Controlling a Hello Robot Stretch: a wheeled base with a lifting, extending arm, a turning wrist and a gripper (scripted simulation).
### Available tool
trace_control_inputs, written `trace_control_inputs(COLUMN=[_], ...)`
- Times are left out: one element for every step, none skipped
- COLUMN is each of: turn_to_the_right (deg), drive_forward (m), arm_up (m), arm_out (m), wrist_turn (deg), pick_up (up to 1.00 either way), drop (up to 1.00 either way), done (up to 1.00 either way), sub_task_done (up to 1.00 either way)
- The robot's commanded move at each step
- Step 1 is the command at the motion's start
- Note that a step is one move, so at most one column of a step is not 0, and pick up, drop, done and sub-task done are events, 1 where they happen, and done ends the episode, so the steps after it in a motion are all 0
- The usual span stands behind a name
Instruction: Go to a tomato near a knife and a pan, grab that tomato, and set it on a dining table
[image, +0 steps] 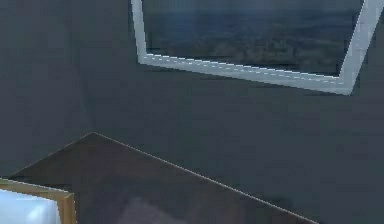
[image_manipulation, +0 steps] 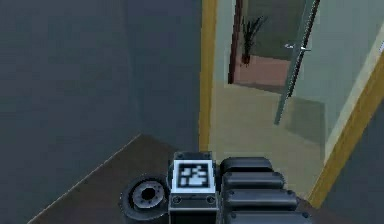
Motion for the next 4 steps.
trace_control_inputs(turn_to_the_right=[-45.0, -45.0, -42.0, -45.0], drive_forward=[0.00, 0.00, 0.00, 0.00], arm_up=[0.00, 0.00, 0.00, 0.00], arm_out=[0.00, 0.00, 0.00, 0.00], wrist_turn=[0.0, 0.0, 0.0, 0.0], pick_up=[0.00, 0.00, 0.00, 0.00], drop=[0.00, 0.00, 0.00, 0.00], done=[0.00, 0.00, 0.00, 0.00], sub_task_done=[0.00, 0.00, 0.00, 0.00])
